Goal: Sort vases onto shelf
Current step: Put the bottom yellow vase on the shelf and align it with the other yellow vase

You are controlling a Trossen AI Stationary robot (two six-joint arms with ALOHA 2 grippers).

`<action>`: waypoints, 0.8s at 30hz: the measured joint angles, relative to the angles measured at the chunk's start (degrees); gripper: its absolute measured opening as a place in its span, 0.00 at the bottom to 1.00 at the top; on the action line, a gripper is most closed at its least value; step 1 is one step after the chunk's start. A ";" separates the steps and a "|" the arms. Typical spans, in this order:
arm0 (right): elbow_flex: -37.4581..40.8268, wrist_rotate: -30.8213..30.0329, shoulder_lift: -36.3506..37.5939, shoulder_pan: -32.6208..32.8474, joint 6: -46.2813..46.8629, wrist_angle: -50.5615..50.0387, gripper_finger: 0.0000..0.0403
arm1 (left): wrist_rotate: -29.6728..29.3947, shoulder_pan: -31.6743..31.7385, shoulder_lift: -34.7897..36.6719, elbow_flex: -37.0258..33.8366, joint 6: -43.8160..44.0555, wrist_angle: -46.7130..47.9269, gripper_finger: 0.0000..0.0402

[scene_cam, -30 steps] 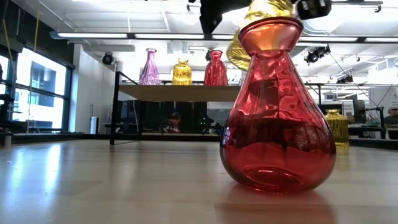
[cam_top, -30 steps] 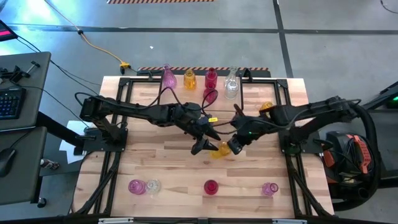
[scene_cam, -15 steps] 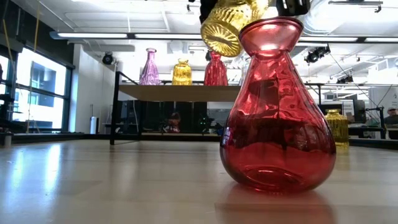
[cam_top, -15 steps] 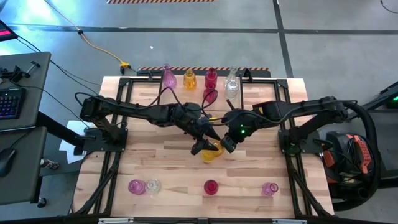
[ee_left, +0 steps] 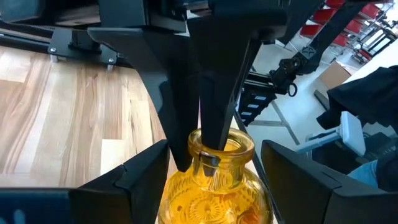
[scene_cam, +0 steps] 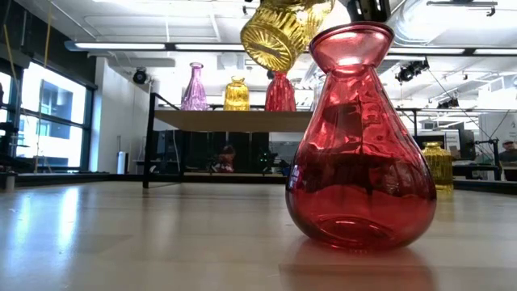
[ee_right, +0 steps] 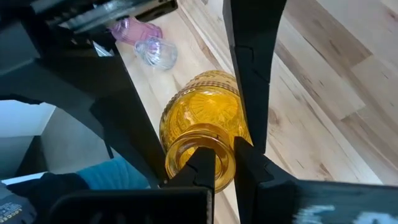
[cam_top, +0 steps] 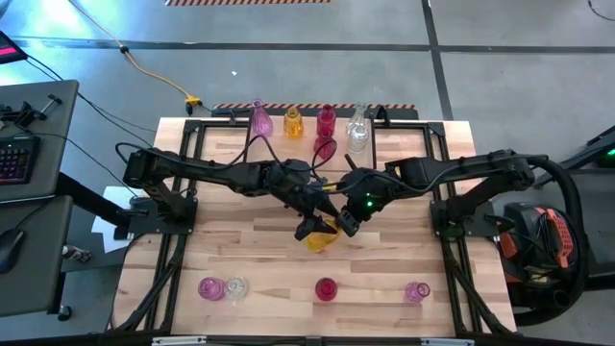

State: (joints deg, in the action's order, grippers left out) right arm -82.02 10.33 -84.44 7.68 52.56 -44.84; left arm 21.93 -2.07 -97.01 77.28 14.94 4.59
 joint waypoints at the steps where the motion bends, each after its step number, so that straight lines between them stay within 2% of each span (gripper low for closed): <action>1: 0.00 -0.02 0.00 0.00 0.04 0.08 0.01 | 0.01 0.00 0.00 0.00 0.00 0.24 0.60; 16: 0.00 0.45 0.09 -0.46 0.23 1.39 0.01 | 0.22 -0.02 0.11 0.00 1.19 1.01 0.42; 24: 0.00 0.50 0.09 -0.49 0.52 1.79 0.01 | 0.23 -0.02 0.13 0.00 1.07 0.98 0.41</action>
State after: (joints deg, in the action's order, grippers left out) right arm -82.02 10.83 -84.36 7.19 53.08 -43.05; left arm 22.17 -2.09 -96.88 77.28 16.01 5.58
